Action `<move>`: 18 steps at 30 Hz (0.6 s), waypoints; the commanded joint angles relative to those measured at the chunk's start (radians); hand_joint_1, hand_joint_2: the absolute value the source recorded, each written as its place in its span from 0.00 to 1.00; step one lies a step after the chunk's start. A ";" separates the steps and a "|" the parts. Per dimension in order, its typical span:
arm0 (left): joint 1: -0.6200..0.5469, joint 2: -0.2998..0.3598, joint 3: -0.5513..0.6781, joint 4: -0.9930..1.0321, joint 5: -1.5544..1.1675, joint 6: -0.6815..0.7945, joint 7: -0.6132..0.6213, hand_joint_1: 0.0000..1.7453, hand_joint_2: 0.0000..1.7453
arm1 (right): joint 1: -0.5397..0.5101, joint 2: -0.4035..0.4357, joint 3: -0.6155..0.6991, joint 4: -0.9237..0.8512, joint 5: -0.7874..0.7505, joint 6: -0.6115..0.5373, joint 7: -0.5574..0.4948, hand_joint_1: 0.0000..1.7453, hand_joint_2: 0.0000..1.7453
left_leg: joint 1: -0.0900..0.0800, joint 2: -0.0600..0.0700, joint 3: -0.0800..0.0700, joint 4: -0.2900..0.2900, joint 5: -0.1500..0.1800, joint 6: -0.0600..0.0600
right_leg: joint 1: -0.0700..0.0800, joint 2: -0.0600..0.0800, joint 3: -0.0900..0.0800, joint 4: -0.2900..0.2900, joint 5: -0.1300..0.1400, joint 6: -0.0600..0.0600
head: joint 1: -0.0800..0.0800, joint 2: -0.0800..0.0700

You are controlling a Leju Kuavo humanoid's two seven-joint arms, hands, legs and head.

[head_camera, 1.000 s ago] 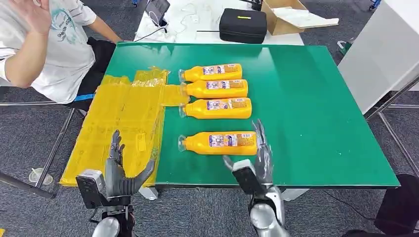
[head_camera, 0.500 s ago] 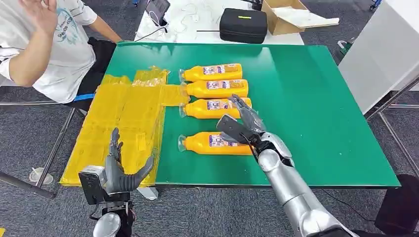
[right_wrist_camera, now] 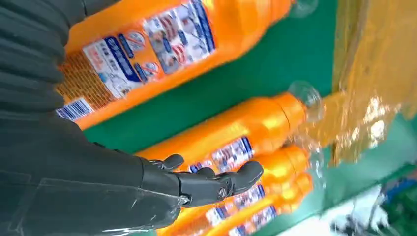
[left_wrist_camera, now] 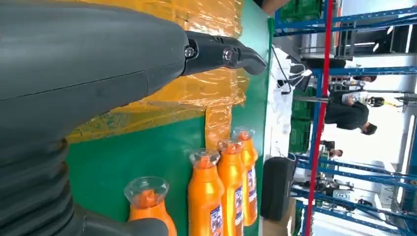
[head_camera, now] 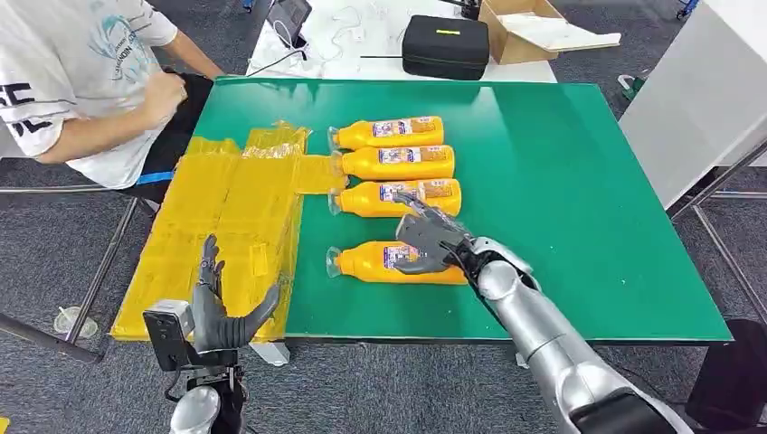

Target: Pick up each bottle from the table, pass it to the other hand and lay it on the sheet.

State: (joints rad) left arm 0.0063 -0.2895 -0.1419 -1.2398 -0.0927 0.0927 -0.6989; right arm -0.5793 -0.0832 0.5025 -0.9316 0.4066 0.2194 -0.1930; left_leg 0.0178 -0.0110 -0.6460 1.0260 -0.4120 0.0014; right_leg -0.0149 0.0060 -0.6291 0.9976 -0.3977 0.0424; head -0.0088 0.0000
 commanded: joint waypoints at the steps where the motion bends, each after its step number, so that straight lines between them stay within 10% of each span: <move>1: -0.049 0.007 0.015 0.078 0.010 -0.004 0.001 0.00 1.00 | -0.083 -0.111 0.157 0.062 -0.040 0.043 0.015 0.00 1.00 | 0.000 0.000 0.004 -0.001 -0.001 0.001 | 0.000 -0.001 0.004 0.000 -0.001 -0.001 | 0.000 0.000; 18: -0.064 -0.004 0.017 0.125 0.012 -0.017 0.001 0.00 1.00 | -0.125 -0.195 0.334 0.127 0.007 0.035 0.108 0.00 1.00 | -0.001 0.000 0.003 -0.001 -0.001 0.001 | 0.000 0.000 0.003 -0.001 -0.001 -0.001 | 0.000 0.000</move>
State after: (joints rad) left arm -0.0208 -0.2976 -0.1339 -1.1883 -0.0816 0.0809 -0.6989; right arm -0.6418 -0.2678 0.7321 -0.8965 0.4112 0.2544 -0.0896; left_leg 0.0169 -0.0115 -0.6465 1.0261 -0.4122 0.0017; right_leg -0.0157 0.0059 -0.6293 0.9976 -0.3976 0.0426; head -0.0088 0.0000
